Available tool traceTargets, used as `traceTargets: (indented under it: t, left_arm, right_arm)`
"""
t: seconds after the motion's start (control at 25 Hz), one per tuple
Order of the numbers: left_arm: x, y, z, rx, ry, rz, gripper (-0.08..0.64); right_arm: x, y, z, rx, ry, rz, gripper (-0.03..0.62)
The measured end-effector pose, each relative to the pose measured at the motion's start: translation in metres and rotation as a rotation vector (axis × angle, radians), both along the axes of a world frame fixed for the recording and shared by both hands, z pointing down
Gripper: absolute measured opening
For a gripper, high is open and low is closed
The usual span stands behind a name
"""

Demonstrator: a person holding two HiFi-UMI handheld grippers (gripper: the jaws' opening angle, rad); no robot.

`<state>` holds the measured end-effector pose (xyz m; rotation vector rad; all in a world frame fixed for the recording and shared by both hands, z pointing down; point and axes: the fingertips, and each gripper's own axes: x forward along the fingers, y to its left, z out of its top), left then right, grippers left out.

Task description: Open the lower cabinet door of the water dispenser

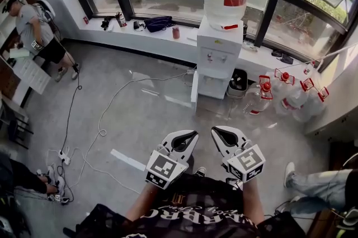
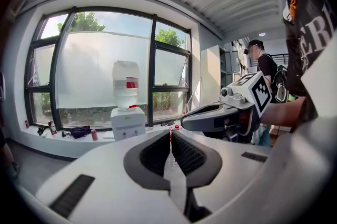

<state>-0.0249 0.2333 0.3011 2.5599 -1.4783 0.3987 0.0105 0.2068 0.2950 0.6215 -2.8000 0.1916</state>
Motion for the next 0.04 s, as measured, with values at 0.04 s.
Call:
traceTargets:
  t: [0.04]
  left_arm:
    - [0.0005,0.0005,-0.0001,0.001,-0.001,0.001,0.02]
  right_arm:
    - [0.0001,-0.0004,-0.0016,0.002,0.003,0.002,0.012]
